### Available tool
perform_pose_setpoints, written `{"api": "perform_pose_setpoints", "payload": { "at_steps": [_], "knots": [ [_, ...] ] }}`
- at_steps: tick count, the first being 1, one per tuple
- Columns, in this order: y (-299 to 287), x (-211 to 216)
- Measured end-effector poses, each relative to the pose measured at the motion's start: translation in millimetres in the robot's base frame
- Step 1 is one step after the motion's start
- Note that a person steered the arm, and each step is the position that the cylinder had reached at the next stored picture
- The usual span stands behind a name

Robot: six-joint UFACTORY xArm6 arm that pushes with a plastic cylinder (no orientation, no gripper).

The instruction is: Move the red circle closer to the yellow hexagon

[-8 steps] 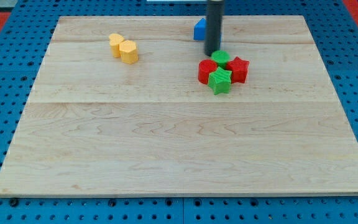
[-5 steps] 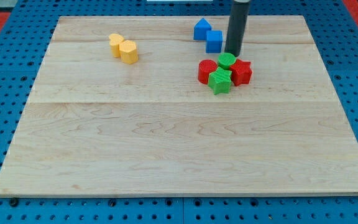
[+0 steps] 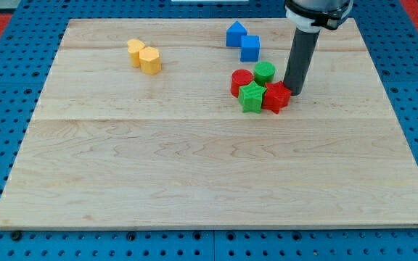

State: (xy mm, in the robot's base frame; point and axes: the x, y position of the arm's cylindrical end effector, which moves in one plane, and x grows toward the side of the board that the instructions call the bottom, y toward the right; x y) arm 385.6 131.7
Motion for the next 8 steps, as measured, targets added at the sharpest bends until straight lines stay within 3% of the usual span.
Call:
{"api": "perform_pose_setpoints", "payload": {
  "at_steps": [3,6,7,8],
  "knots": [
    [-126.8,-29.1],
    [-106.6,-13.5],
    [-115.4,-13.5],
    [-162.6,-13.5]
  ]
}}
